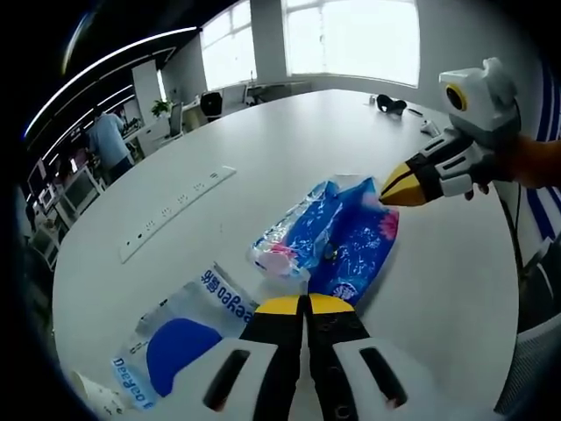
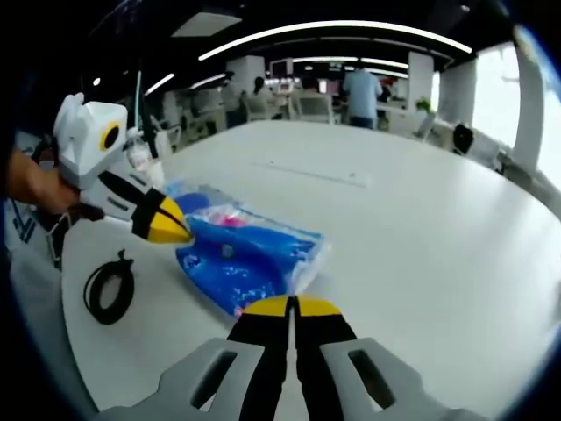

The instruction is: Arrange the tabletop items into an orderly group along one side of the table until the central work area is clear of visible clutter.

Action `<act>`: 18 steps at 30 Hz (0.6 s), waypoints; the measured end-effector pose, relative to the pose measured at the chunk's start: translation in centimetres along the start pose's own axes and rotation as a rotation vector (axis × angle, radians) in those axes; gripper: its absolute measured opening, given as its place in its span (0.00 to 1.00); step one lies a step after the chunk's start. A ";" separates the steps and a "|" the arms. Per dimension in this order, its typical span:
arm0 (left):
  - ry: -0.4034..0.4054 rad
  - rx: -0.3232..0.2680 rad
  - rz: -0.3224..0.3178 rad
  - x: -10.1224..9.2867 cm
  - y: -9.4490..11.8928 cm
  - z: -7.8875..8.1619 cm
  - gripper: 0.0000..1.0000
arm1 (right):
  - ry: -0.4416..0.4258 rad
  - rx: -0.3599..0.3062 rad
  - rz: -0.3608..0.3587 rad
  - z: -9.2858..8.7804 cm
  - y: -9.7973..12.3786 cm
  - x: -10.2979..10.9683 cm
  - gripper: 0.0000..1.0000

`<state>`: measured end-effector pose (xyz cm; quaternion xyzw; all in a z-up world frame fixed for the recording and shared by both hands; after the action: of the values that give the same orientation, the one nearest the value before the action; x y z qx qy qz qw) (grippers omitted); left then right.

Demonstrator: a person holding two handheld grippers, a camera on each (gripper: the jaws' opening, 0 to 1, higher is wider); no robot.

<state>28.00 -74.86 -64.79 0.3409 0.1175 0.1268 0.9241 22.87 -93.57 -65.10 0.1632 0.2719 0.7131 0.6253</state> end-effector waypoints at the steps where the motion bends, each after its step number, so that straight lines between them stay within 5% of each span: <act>1: 0.005 -0.003 0.000 0.0 0.0 0.0 0.00 | 0.002 0.000 -0.002 0.0 -0.1 0.0 0.00; 18: 0.007 0.007 0.006 0.6 -0.8 0.0 0.00 | 0.004 -0.002 -0.007 -0.1 -1.1 -0.4 0.00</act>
<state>28.66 -75.29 -65.39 0.3439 0.1202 0.1304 0.9221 23.77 -93.88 -65.79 0.1602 0.2727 0.7117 0.6273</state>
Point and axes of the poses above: the point that each gripper's makers call its tool centre point, and the gripper's own axes: y roughly backward along the fingers, x roughly to its left, z roughly out of its top, the point moved 7 cm from there along y, roughly backward along the fingers, and after that the axes turned 15 degrees about -z, right-handed, at the moved point
